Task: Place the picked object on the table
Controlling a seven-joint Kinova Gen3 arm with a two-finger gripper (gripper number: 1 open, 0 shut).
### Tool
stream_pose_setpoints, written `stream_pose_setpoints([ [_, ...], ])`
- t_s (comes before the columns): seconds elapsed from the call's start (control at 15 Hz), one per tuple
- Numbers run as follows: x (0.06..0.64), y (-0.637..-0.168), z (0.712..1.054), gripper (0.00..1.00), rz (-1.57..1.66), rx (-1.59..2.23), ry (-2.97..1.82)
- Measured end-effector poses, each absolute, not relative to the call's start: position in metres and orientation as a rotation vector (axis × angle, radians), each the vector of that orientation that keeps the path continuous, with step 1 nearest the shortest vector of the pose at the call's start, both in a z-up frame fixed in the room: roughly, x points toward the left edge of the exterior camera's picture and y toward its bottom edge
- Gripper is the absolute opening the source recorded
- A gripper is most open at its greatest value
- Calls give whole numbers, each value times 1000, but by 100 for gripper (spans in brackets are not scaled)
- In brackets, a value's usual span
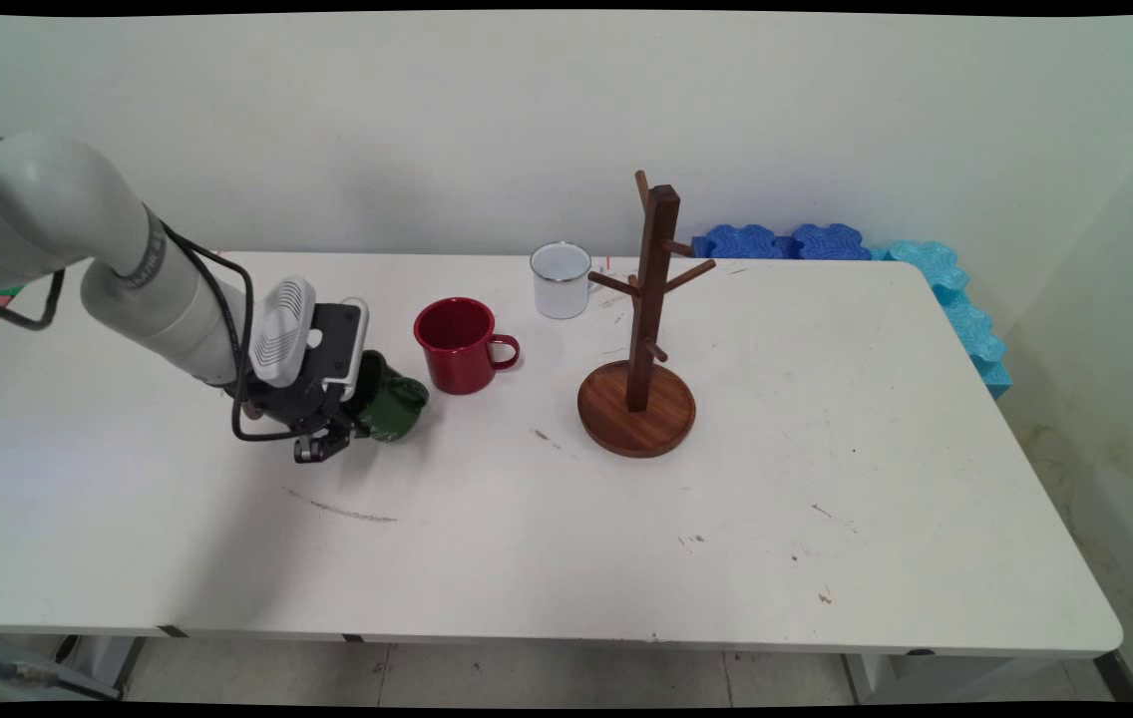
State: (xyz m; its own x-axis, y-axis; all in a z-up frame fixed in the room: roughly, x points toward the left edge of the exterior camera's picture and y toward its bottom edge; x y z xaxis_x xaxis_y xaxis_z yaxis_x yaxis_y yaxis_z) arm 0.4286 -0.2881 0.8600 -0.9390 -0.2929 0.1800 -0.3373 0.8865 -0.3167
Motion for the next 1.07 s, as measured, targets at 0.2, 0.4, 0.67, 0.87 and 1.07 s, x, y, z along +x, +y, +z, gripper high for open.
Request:
stream_pose_setpoints([
  [0.2,427,-289,857,0,522,511,-2937],
  [0.4,426,-290,852,0,518,533,-2947],
  [0.67,424,-292,848,100,517,555,-2953],
  [0.87,415,-314,846,100,510,521,-2957],
  [1.07,416,-310,844,100,508,535,-2957],
])
